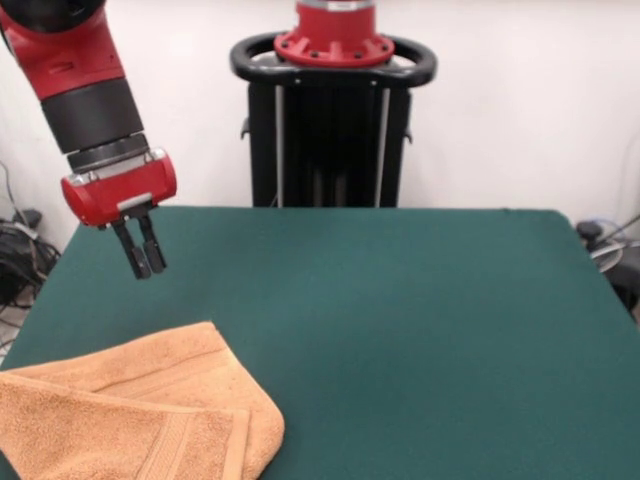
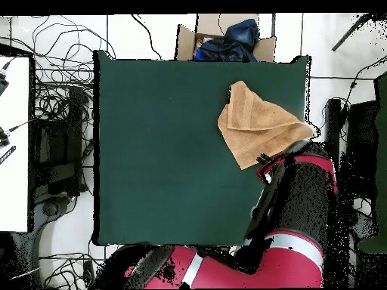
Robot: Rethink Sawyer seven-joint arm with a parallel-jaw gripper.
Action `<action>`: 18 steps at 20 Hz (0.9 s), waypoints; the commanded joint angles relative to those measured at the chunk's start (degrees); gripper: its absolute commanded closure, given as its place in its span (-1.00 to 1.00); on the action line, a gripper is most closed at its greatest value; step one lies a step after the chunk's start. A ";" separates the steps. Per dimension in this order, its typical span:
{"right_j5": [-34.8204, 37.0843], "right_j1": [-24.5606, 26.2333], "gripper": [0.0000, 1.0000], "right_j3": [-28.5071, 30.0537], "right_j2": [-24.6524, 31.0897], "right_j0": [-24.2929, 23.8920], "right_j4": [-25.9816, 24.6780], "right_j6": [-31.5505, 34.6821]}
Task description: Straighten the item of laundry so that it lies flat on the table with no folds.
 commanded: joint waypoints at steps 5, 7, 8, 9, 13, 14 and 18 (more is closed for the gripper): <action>-0.07 -0.52 1.00 0.05 6.22 -1.17 4.56 -6.67; -0.10 -1.42 1.00 0.45 7.10 -1.86 6.07 -7.88; -0.02 -1.95 1.00 0.67 7.63 -2.41 7.13 -8.99; 0.12 -2.42 1.00 0.67 8.06 -2.83 8.20 -9.65; 0.84 -1.84 1.00 0.41 8.57 -3.44 9.16 -11.85; 0.94 -1.73 1.00 0.45 8.81 -3.69 9.59 -12.45; 2.02 -0.51 1.00 0.31 9.86 -4.35 10.64 -15.46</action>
